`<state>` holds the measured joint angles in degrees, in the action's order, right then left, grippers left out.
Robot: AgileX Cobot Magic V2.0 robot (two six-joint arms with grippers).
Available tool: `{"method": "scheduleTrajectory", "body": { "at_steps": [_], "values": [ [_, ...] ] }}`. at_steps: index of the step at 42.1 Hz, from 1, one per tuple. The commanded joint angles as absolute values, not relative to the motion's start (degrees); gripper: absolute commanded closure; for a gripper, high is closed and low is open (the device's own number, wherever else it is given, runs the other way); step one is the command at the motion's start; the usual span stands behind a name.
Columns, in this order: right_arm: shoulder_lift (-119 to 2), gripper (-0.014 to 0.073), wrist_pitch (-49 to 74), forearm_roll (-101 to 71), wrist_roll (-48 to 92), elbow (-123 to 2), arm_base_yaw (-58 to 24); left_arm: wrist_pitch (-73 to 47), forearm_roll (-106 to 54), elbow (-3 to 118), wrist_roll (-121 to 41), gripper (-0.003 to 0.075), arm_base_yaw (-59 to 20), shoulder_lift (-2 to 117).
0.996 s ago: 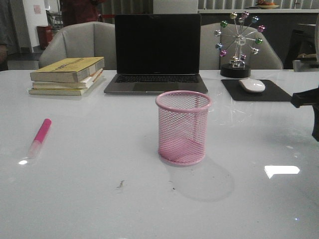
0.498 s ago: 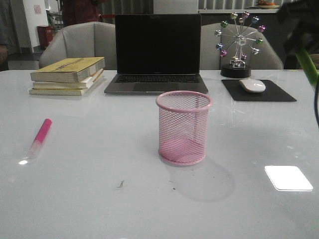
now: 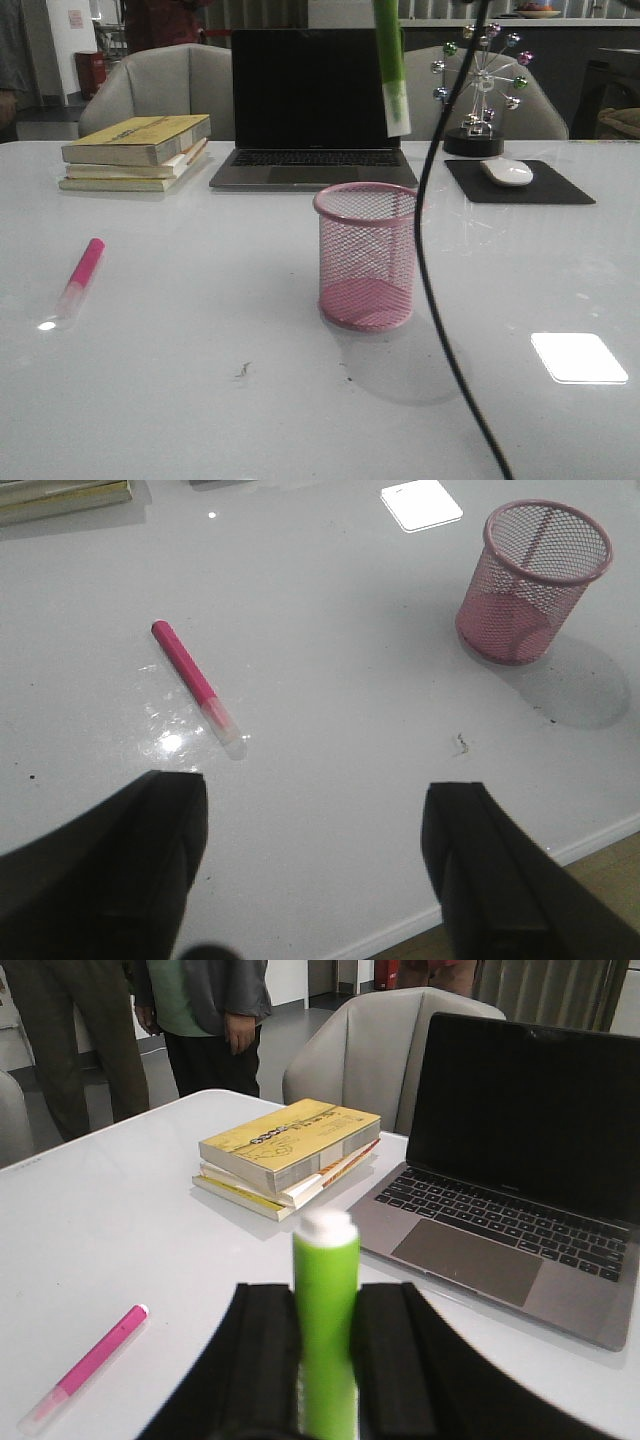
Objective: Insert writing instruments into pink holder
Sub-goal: 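Lift the green marker upright and carry it over the pink holder, then lower the green marker into the holder and open the right gripper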
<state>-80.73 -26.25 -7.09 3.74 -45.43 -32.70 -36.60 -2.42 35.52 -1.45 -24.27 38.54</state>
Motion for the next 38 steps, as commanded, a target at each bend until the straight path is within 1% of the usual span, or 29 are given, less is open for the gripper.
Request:
{"method": "scheduleTrajectory", "body": {
  "at_steps": [1,7,16,19,23,26,31,38],
  "values": [
    [-83.01,0.0432,-35.08,-7.22,4.04,-46.87,-32.72,-32.96,-2.6,37.1,-1.4,0.0214,-24.7,38.77],
    [-88.68,0.0429,-35.9,-7.22,4.04,-46.87,-32.72,-32.96,-2.6,37.1,-1.4,0.0214,-24.7,38.77],
    [-93.65,0.042,-34.73,-7.22,4.04,-46.87,-32.72,-32.96,-2.6,37.1,-1.4,0.0214,-24.7,38.77],
    [-94.05,0.0368,-33.87,-7.22,4.04,-46.87,-32.72,-32.96,-2.6,37.1,-1.4,0.0214,-24.7,38.77],
    [-94.05,0.0237,-33.54,-7.22,4.04,-46.87,-32.72,-32.96,-2.6,37.1,-1.4,0.0214,-24.7,38.77],
    [-94.05,0.0161,-33.72,-7.22,4.04,-46.87,-32.72,-32.96,-2.6,37.1,-1.4,0.0214,-24.7,38.77],
    [-93.22,0.0147,-33.47,-7.22,4.04,-46.87,-32.72,-32.96,-2.6,37.1,-1.4,0.0214,-24.7,38.77],
    [-87.82,0.0147,-29.3,-7.22,4.04,-46.87,-32.72,-32.96,-2.6,37.1,-1.4,0.0214,-24.7,38.77]
  ]
}}
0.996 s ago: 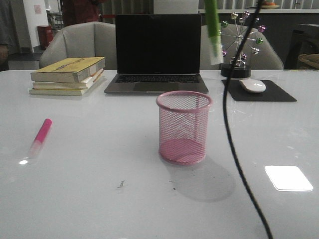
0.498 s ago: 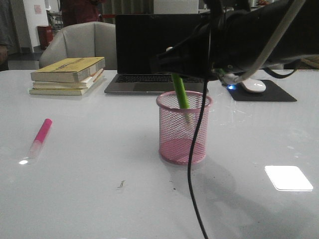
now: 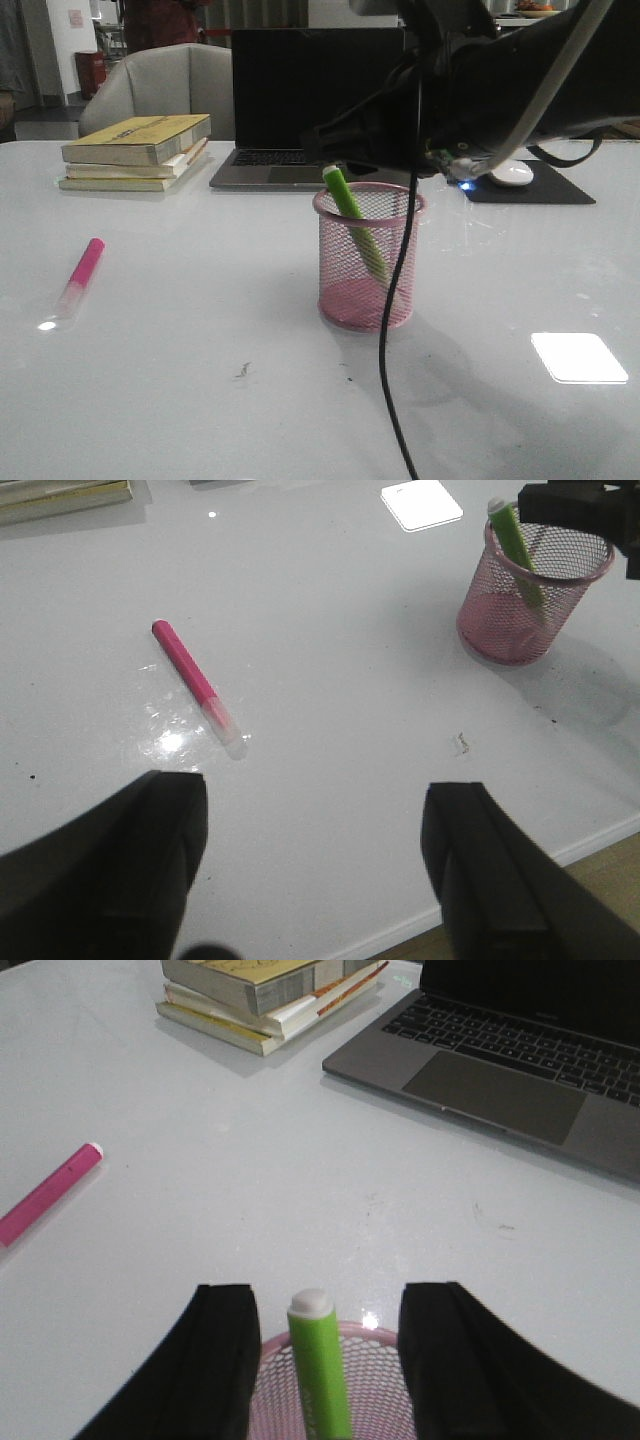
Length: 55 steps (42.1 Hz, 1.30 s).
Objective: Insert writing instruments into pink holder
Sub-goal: 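Lower the green marker into the holder and open the right gripper, then lower the left gripper onto the pink marker and grasp it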
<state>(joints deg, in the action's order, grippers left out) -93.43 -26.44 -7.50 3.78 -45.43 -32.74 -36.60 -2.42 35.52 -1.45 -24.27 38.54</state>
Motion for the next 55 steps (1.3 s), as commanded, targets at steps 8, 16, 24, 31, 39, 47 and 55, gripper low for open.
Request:
{"method": "scheduleTrajectory", "body": {
  "at_steps": [8,16,24,31,39,47,55],
  "values": [
    [-76.62,0.0147,-15.71,-7.06,4.1,-46.87,-32.41,-32.96,-2.6,37.1,-1.4,0.0214,-24.7,38.77],
    [-63.51,0.0147,8.98,-6.51,4.1,-46.87,-30.21,-32.96,-2.6,37.1,-1.4,0.0214,-24.7,38.77],
    [-52.11,0.0147,24.48,-6.51,4.1,-43.96,-29.39,-32.96,-2.6,37.1,-1.4,0.0214,-24.7,38.77],
    [-42.87,0.0147,30.45,-6.45,4.1,-38.05,-29.39,-32.96,-2.6,37.1,-1.4,0.0215,-24.7,38.77],
    [-35.23,0.0147,36.81,-6.39,4.1,-33.82,-29.39,-32.96,-2.6,37.1,-1.4,0.0214,-24.7,38.77],
    [-32.87,0.0147,37.17,-6.39,4.1,-32.3,-29.39,-32.96,-2.6,37.1,-1.4,0.0214,-24.7,38.77],
    [-32.87,0.0147,37.17,-6.39,4.1,-32.3,-29.39,-33.44,-2.84,37.59,0.0,0.0214,-24.7,39.62]
  ]
}}
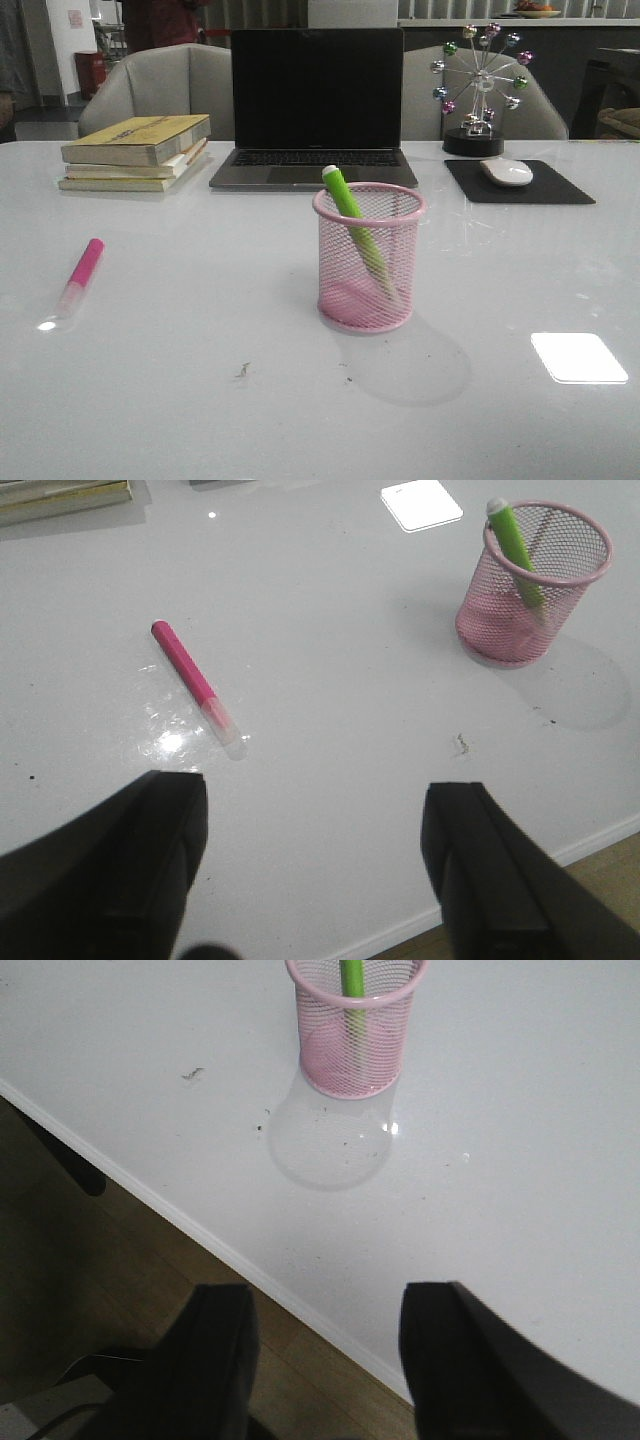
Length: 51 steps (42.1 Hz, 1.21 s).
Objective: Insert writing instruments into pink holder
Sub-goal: 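Lower the left gripper onto the pink marker and grasp it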
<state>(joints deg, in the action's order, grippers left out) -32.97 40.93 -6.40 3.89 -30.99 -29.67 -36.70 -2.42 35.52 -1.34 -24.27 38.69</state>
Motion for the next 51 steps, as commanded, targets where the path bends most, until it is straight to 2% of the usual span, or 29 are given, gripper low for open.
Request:
{"method": "scheduleTrajectory", "body": {
  "at_steps": [1,12,21,39,51],
  "values": [
    [-32.87,0.0147,37.17,-6.39,4.1,-32.3,-29.39,-33.84,-2.84,38.08,0.0,0.0214,-24.7,40.13],
    [-32.87,0.0147,37.17,-6.39,4.1,-32.3,-29.39,-42.18,-2.28,46.88,2.28,0.02,-20.37,52.87],
    [-32.87,0.0147,37.17,-6.39,4.1,-32.3,-29.39,-44.07,-2.28,54.88,2.28,0.0077,-14.65,66.47],
    [-32.87,0.0147,37.17,-6.39,4.1,-32.3,-29.39,-45.5,-0.55,72.76,2.17,0.0088,-13.29,93.97],
    [-32.87,0.0147,37.17,-6.39,4.1,-32.3,-29.39,-47.73,-1.03,83.78,2.17,0.0088,-11.06,107.27]
  ]
}}
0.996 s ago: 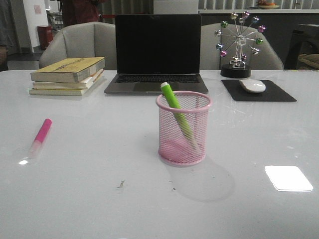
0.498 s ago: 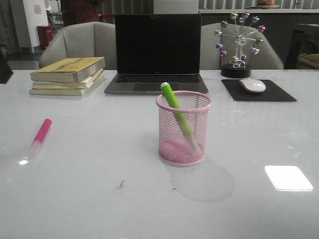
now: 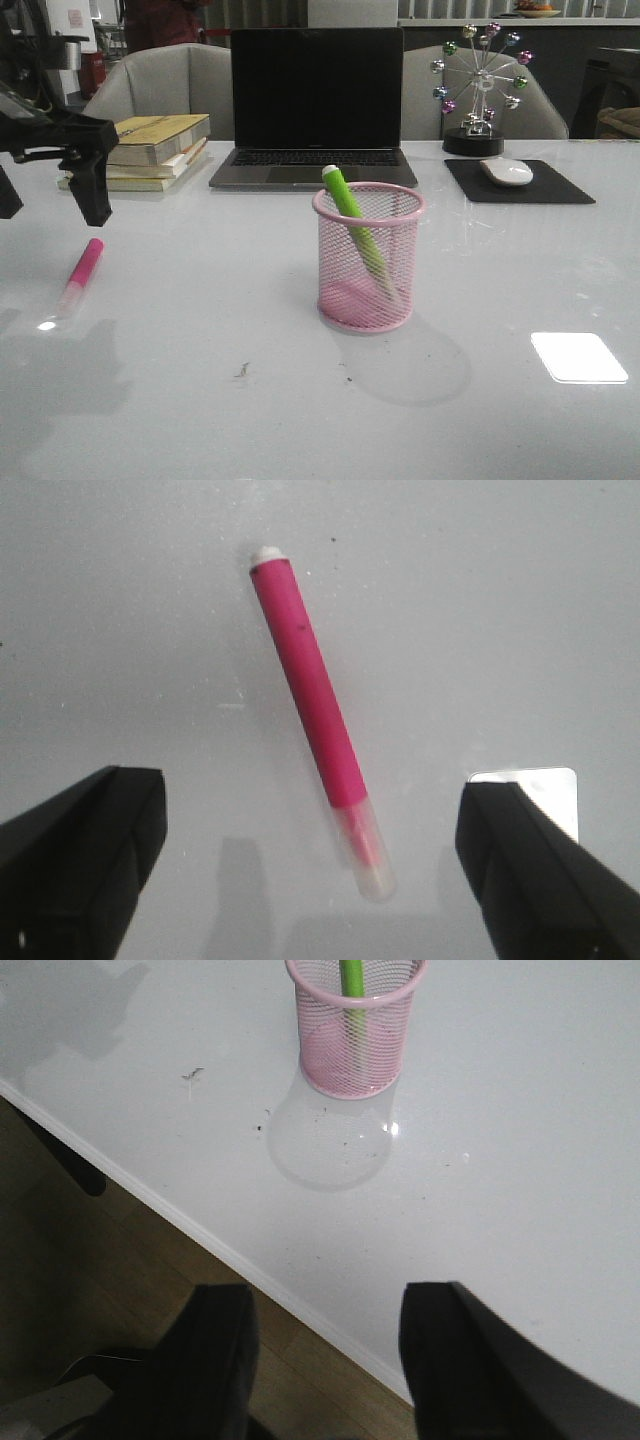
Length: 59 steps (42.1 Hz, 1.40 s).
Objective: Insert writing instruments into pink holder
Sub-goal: 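Lower the left gripper onto the pink marker and grasp it, then lift the pink marker upright and carry it over the holder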
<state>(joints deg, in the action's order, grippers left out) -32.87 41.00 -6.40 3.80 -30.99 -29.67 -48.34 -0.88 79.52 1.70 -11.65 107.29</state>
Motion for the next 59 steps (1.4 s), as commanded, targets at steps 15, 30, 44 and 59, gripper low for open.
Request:
{"method": "scheduleTrajectory", "body": {
  "at_steps": [15,30,44,59],
  "values": [
    [-32.87,0.0147,37.17,-6.39,4.1,-32.3,-29.39,-48.22,-0.82,92.34,2.17,0.0088,-10.26,117.12],
    [-32.87,0.0147,37.17,-6.39,4.1,-32.3,-29.39,-50.01,-0.82,95.88,2.17,0.0089,-10.26,121.43],
    [-32.87,0.0147,37.17,-6.39,4.1,-32.3,-29.39,-51.02,-0.82,96.02,2.17,0.0379,-10.26,122.04],
    [-32.87,0.0147,37.17,-6.39,4.1,-32.3,-29.39,-51.63,-0.82,96.02,1.8,0.0629,-10.26,120.6]
  ]
}}
